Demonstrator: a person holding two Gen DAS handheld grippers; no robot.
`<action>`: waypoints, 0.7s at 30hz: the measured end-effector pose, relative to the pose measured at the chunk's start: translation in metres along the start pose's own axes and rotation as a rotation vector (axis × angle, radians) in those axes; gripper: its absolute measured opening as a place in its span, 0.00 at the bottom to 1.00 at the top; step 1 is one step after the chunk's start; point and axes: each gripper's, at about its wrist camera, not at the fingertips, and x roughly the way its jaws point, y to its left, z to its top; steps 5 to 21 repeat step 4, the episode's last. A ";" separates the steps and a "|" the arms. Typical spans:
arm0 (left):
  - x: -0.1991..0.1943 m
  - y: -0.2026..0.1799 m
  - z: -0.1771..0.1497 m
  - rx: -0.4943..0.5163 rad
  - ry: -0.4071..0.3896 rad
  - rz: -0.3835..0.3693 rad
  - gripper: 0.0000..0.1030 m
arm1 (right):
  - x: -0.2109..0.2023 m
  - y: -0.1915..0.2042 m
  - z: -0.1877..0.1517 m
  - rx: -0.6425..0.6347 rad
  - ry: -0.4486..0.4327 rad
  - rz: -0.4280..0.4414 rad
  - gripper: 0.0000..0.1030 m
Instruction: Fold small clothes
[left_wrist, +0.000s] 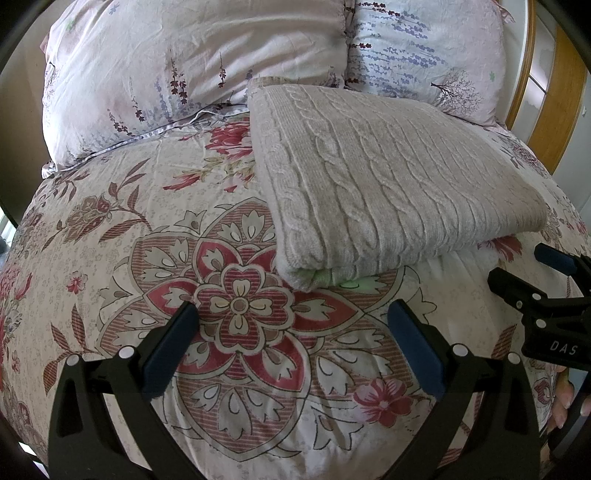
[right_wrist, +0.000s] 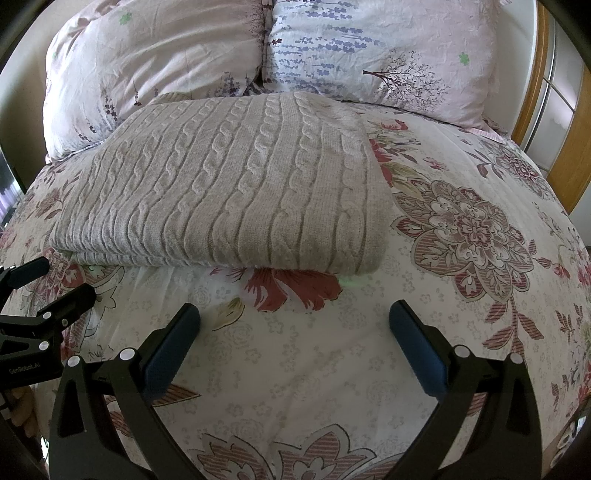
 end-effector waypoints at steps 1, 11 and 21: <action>0.000 0.000 0.000 0.000 0.000 0.000 0.98 | 0.000 0.000 0.000 0.000 0.000 0.000 0.99; 0.000 0.000 0.000 0.000 0.000 0.000 0.98 | 0.000 0.000 0.000 0.000 0.000 0.000 0.99; 0.000 0.000 0.000 0.000 0.000 0.000 0.98 | 0.000 0.000 0.000 0.000 0.000 0.000 0.99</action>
